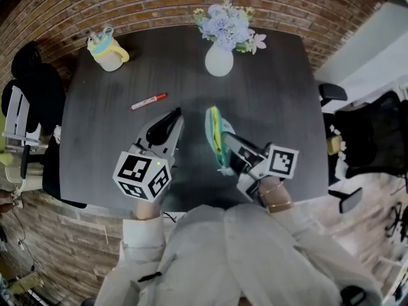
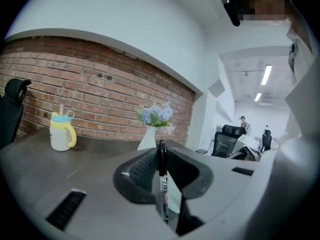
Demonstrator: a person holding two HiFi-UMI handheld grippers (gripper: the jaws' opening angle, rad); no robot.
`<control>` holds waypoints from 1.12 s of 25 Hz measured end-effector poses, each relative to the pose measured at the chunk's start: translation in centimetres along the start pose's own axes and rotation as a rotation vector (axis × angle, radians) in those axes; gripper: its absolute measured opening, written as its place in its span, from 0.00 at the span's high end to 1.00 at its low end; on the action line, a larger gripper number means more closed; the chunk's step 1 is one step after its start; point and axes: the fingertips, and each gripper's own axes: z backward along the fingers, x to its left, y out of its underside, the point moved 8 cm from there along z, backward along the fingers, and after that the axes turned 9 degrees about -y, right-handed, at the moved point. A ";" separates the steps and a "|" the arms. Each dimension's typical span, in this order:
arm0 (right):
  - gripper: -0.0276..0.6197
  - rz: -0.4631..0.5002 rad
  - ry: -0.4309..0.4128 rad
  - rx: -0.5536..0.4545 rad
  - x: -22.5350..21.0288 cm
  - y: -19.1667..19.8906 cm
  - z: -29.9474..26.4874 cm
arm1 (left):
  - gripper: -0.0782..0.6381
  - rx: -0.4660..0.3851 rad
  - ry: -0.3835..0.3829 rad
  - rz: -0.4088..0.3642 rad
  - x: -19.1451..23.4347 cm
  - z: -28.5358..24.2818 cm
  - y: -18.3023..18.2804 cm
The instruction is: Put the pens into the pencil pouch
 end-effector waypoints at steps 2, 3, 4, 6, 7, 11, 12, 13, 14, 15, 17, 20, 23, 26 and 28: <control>0.92 0.003 0.014 0.006 0.1 0.1 0.0 | 0.81 -0.075 0.020 0.017 -0.4 0.3 -1.1; 0.92 0.002 0.017 0.011 0.2 0.1 -0.1 | 0.81 -0.114 0.031 0.031 -0.7 0.5 -1.7; 0.92 0.001 0.015 0.015 0.3 0.2 -0.2 | 0.81 -0.152 0.044 0.046 -1.0 0.6 -2.3; 0.92 0.001 0.009 0.018 0.5 0.3 -0.4 | 0.81 -0.221 0.077 0.061 -1.7 0.8 -3.3; 0.92 0.003 0.011 0.020 0.5 0.4 -0.5 | 0.81 -0.249 0.094 0.063 -2.1 0.9 -3.8; 0.92 0.023 0.020 0.033 0.5 0.5 -0.4 | 0.81 -0.328 0.168 0.100 -3.5 0.7 -4.8; 0.92 0.026 0.023 0.034 0.5 0.5 -0.4 | 0.81 -0.340 0.188 0.118 -3.8 0.5 -4.9; 0.92 0.023 0.022 0.031 0.6 0.5 -0.4 | 0.81 -0.349 0.208 0.137 -4.0 0.3 -5.0; 0.92 0.017 0.018 0.026 0.6 0.5 -0.4 | 0.81 -0.357 0.226 0.158 -4.3 0.1 -5.0; 0.92 0.012 0.013 0.022 0.7 0.5 -0.5 | 0.81 -0.364 0.240 0.176 -4.4 -0.1 -5.0; 0.92 0.005 0.003 0.018 0.7 0.6 -0.6 | 0.81 -0.375 0.253 0.201 -4.7 -0.3 -5.0; 0.92 0.000 -0.004 0.013 0.8 0.6 -0.6 | 0.81 -0.382 0.265 0.206 -5.1 -0.7 -4.7; 0.92 -0.004 -0.009 0.004 0.8 0.3 -0.5 | 0.81 -0.353 0.286 0.201 -5.6 -1.6 -3.7; 0.92 -0.005 -0.005 0.000 0.9 0.2 -0.4 | 0.81 -0.324 0.284 0.185 -6.1 -2.2 -2.5; 0.92 -0.008 -0.005 -0.006 0.8 0.1 -0.3 | 0.81 -0.316 0.283 0.164 -6.3 -2.3 -2.0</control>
